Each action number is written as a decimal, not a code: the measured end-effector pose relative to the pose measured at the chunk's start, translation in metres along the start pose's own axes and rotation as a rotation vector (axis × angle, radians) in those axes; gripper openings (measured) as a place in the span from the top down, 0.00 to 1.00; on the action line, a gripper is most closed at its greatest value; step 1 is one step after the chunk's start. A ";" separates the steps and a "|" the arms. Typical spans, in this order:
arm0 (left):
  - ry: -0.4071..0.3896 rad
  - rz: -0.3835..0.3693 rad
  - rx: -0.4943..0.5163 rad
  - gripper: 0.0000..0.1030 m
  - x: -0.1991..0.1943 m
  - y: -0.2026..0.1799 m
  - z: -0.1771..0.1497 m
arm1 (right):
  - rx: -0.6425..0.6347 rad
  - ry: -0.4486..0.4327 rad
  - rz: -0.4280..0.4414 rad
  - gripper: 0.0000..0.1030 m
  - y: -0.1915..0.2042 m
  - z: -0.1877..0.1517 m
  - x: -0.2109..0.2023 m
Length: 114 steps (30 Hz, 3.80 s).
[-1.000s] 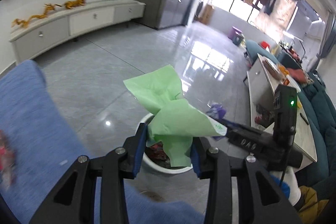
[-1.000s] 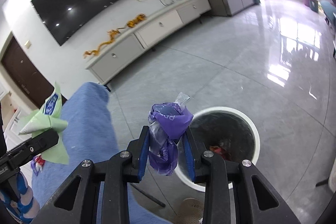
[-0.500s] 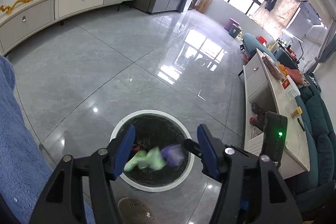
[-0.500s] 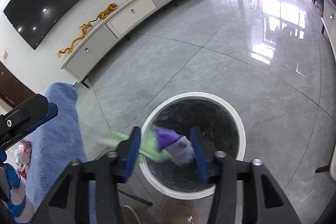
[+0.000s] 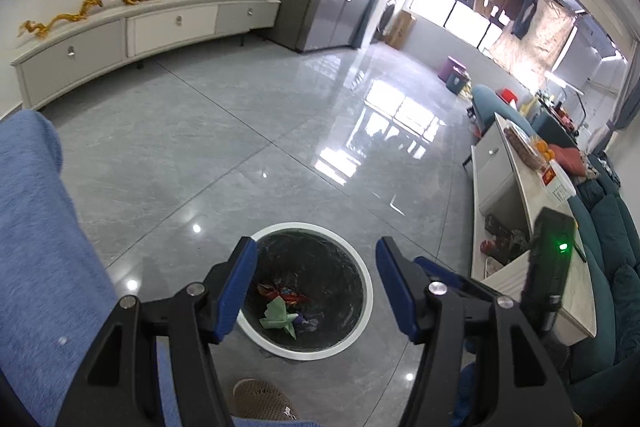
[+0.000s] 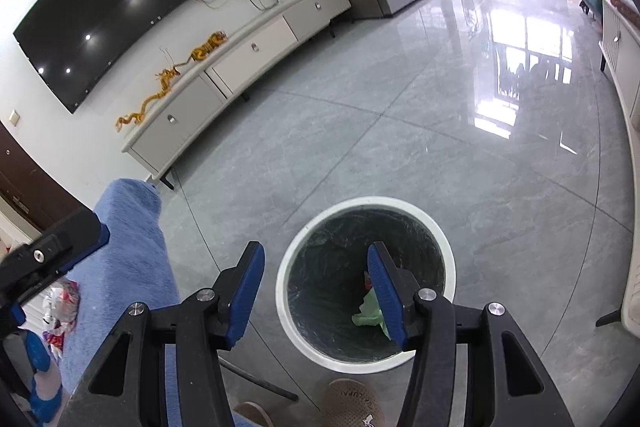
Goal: Collect trash
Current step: 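Move both open tools back to the trash on the rug, then grasp the white tissue with the left tool while the right tool grasps the clear plastic wrapper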
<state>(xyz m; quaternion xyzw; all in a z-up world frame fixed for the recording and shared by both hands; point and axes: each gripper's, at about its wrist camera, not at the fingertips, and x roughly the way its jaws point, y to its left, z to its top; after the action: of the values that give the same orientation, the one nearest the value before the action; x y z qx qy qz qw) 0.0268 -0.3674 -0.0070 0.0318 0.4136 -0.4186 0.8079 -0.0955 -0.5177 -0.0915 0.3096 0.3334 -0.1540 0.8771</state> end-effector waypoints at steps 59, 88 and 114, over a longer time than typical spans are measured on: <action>-0.420 0.289 -0.249 0.33 -0.299 0.144 -0.139 | -0.429 -0.232 0.191 0.41 0.218 -0.049 -0.146; -0.117 0.465 -0.143 0.33 -0.235 0.370 -0.163 | -0.634 0.192 0.309 0.41 0.329 -0.098 0.044; -0.021 0.450 -0.080 0.71 -0.228 0.344 -0.193 | -0.592 0.326 0.415 0.81 0.351 -0.111 0.111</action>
<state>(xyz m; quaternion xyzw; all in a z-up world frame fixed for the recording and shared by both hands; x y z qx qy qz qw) 0.0746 0.0796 -0.0765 0.0867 0.4039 -0.2114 0.8858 0.0988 -0.1863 -0.0772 0.1246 0.4286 0.1804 0.8765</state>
